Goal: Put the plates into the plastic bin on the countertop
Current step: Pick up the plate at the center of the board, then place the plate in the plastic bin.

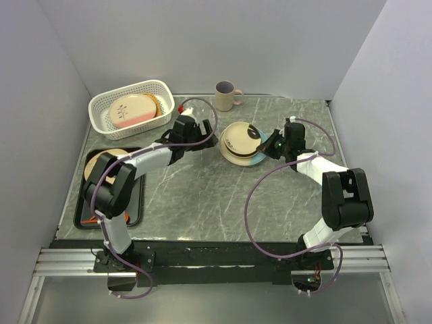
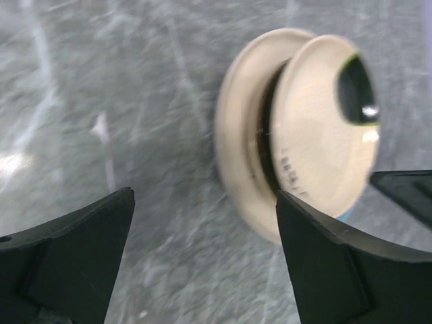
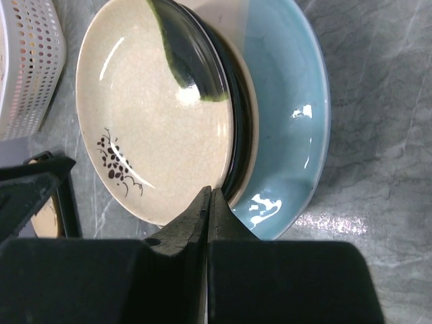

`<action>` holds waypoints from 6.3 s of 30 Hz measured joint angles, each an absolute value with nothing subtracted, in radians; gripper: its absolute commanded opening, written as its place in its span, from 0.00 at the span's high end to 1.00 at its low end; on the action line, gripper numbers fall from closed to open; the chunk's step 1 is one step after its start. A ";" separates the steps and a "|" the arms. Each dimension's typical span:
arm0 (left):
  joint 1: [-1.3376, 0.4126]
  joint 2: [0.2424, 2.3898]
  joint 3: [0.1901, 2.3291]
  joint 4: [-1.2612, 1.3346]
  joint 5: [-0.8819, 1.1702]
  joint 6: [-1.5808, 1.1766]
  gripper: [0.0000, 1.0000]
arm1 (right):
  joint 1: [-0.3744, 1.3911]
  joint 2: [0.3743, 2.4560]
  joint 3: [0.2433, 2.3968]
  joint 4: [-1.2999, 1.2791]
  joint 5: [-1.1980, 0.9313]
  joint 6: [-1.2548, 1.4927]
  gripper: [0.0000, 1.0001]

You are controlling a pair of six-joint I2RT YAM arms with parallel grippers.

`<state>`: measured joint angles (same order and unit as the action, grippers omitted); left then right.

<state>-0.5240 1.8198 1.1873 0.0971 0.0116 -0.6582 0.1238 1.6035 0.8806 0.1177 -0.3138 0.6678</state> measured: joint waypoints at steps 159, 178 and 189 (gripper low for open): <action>-0.464 2.013 1.362 0.242 0.368 -0.752 0.87 | 0.135 1.698 0.787 0.538 -0.550 0.894 0.99; -0.466 1.951 1.280 0.274 0.318 -0.742 0.13 | 0.138 1.644 0.788 0.509 -0.548 0.875 1.00; -0.466 1.844 1.182 0.348 0.316 -0.732 0.34 | 0.141 1.618 0.788 0.527 -0.604 0.906 1.00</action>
<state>-0.4664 1.8439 1.1824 0.3481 0.3161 -0.7319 0.1406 1.6176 0.7876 0.5274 -0.6041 0.9062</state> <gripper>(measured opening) 0.770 0.111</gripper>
